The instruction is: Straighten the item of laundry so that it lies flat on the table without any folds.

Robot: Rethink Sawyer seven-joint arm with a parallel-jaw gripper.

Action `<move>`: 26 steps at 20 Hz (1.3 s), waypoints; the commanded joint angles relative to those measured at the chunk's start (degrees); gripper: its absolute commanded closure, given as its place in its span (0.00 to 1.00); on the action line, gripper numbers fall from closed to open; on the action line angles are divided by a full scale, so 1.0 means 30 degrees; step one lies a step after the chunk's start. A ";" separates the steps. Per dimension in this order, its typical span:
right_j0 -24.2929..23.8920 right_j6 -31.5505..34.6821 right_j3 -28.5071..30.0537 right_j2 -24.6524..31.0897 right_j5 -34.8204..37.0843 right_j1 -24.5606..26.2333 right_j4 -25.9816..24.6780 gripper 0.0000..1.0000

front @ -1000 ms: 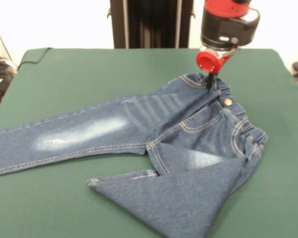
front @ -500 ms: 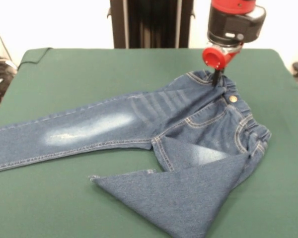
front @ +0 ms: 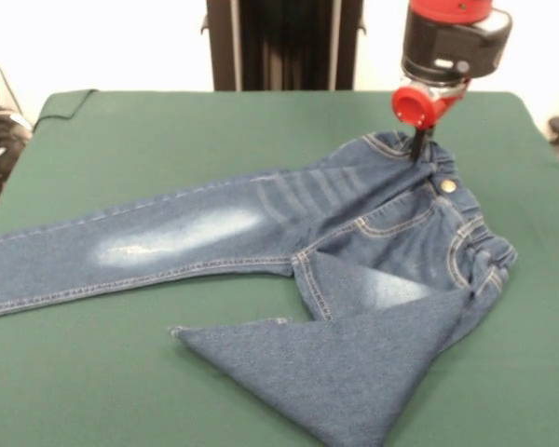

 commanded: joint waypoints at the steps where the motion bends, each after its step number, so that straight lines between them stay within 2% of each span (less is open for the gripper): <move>1: 0.1971 0.5944 0.1622 0.2796 0.0414 0.0260 0.2069 1.00; 9: 0.3321 0.6694 0.2206 0.2051 0.1479 -0.0848 0.2736 1.00; 15: 0.4491 0.7958 0.1974 0.0975 0.2653 -0.1085 0.2443 1.00; 21: 0.4734 0.7665 0.1594 0.0651 0.3168 -0.1038 0.1960 1.00; 22: 0.4614 0.7356 0.1752 0.0870 0.2955 -0.1159 0.2124 0.00; 26: 0.4669 0.7469 0.1653 0.0651 0.3105 -0.0999 0.1915 0.00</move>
